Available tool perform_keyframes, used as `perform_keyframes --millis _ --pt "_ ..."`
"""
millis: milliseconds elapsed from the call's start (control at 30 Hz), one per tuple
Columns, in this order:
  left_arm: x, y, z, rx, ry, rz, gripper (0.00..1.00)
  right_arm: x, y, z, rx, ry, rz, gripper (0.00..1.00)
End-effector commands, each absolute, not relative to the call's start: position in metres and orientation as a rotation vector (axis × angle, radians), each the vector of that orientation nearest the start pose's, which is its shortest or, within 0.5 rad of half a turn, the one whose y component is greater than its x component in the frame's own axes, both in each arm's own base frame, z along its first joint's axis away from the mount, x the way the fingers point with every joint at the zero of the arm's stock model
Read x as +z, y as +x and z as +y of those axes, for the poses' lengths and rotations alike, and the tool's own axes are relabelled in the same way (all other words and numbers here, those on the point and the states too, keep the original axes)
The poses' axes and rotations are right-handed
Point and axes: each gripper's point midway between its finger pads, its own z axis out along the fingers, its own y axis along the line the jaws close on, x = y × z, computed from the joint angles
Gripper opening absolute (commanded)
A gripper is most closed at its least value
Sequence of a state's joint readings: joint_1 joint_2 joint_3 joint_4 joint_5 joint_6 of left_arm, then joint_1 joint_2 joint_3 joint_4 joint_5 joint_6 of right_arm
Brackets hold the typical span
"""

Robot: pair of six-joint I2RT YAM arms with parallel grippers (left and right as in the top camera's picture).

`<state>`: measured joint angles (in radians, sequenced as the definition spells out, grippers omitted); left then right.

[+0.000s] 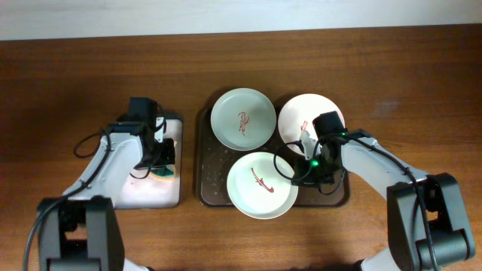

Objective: Clean dirty plates on tray and stack at the side

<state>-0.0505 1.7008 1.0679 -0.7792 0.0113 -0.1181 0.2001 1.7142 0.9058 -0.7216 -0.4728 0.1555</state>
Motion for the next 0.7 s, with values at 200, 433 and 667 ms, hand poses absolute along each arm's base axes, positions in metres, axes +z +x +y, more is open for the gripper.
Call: perform_keyframes --millis 200,433,667 --pt "0.142 0.336 -0.139 -0.658 0.084 2.645 0.0 0.015 0.283 0.14 0.766 0.019 3.014 0.04" --pt "0.114 0.304 -0.246 -0.64 -0.034 2.727 0.0 0.015 0.281 0.139 0.765 0.023 3.026 0.05" --pt "0.054 0.293 -0.299 -0.773 -0.035 2.851 0.0 0.016 0.28 0.141 0.789 0.022 3.024 0.05"
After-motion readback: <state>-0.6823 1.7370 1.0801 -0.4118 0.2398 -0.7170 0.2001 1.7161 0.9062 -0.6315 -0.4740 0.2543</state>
